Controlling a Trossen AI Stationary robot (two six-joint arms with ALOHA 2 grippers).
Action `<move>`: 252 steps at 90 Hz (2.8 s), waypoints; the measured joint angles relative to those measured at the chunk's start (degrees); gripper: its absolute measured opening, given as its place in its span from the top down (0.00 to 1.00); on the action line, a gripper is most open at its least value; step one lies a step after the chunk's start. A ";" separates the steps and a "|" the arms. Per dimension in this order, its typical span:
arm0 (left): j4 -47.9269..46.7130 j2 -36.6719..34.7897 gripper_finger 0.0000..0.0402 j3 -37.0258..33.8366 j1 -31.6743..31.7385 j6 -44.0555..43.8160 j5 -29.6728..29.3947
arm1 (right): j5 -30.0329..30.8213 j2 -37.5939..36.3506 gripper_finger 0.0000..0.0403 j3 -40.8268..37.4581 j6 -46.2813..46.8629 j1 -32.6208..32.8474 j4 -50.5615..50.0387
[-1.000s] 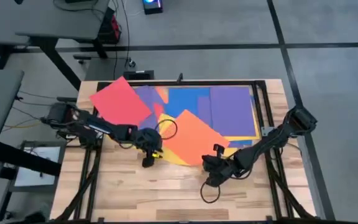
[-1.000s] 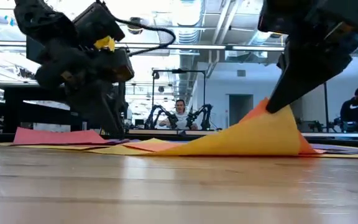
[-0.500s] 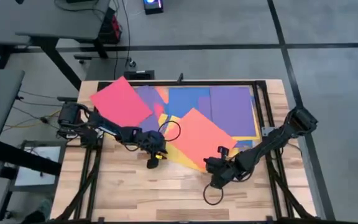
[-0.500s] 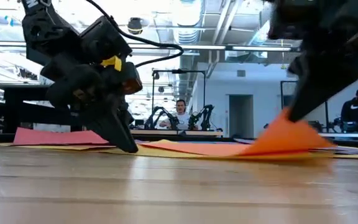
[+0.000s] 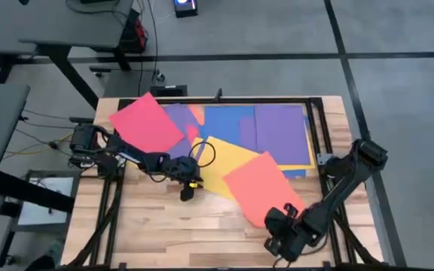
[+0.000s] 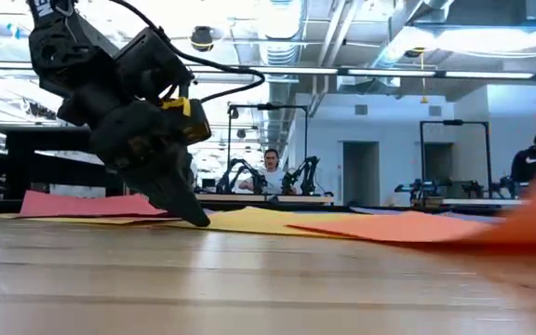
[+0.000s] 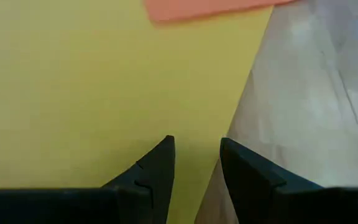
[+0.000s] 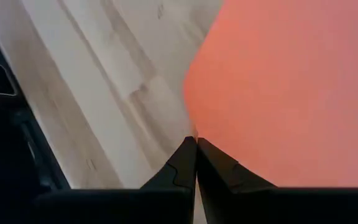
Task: Organize paper
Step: Put the orange paper to the bottom right of the table, then put the yellow paper to the bottom center of the table
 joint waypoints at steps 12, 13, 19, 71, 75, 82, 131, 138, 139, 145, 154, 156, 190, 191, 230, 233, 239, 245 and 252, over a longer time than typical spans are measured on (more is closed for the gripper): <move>1.29 0.18 0.71 -0.09 0.19 -1.25 -3.26 | -3.42 4.12 1.00 0.17 9.98 2.34 1.33; 1.37 0.19 0.71 -0.10 0.19 -1.35 -3.39 | -3.67 4.50 1.00 0.30 10.69 2.50 1.28; 1.80 0.20 0.71 -0.21 0.23 -2.18 -3.38 | -4.55 6.40 1.00 1.56 14.21 2.79 1.03; 3.48 0.38 0.71 -0.35 0.45 -2.21 -3.10 | -13.80 11.26 1.00 10.27 24.36 1.23 -1.89; 3.43 0.38 0.71 -0.35 0.39 -1.99 -3.17 | -13.98 11.28 1.00 10.26 25.79 2.02 -3.18; 3.44 0.38 0.71 -0.35 0.35 -1.90 -3.10 | -13.97 11.28 1.00 10.25 28.78 3.27 -3.27; 3.42 0.38 0.71 -0.35 0.30 -1.11 -2.71 | -13.14 11.28 0.82 10.25 28.53 3.53 -3.23; 3.45 0.38 0.71 -0.35 0.30 -0.55 -2.68 | -15.31 11.13 0.75 10.25 26.40 3.52 -1.76; 3.47 0.38 0.71 -0.35 0.30 -0.41 -2.68 | -15.73 11.07 0.75 10.25 25.83 3.50 -1.60; 3.39 0.01 0.71 -0.37 0.30 -0.04 -2.63 | -19.20 10.32 0.70 10.25 23.00 3.32 -1.10; 2.48 -1.73 0.71 -0.37 0.24 0.04 -2.36 | -22.23 8.06 0.67 10.25 21.07 3.32 -1.07; 1.73 -2.38 0.71 -0.40 0.21 0.07 -2.25 | -22.21 7.44 0.66 10.25 20.55 3.32 -1.05; -3.78 -15.20 0.71 -0.57 -2.91 1.71 -1.89 | 6.69 3.61 0.66 10.25 -1.68 -2.32 -9.23; -3.85 -15.35 0.71 -0.57 -3.04 1.72 -1.67 | 7.22 3.65 0.66 10.25 -2.90 -2.80 -9.43; -23.51 -19.06 0.71 -0.44 -11.07 -8.22 -9.17 | 7.94 3.79 0.66 -4.65 -43.42 -31.21 8.82; -26.65 -19.06 0.71 -0.44 -11.59 -10.07 -11.62 | 5.94 3.77 0.66 -6.11 -45.00 -32.43 11.96; -32.47 -19.25 0.71 -0.23 -12.20 -14.42 -16.41 | 1.16 3.80 0.66 -8.64 -46.82 -34.05 17.58; -36.75 -19.26 0.71 -0.14 -12.41 -17.58 -20.21 | -2.00 3.81 0.66 -10.35 -46.91 -34.40 22.05; -38.50 -19.34 0.71 -0.11 -12.19 -18.41 -21.52 | -4.14 3.79 0.66 -10.77 -46.11 -33.83 23.94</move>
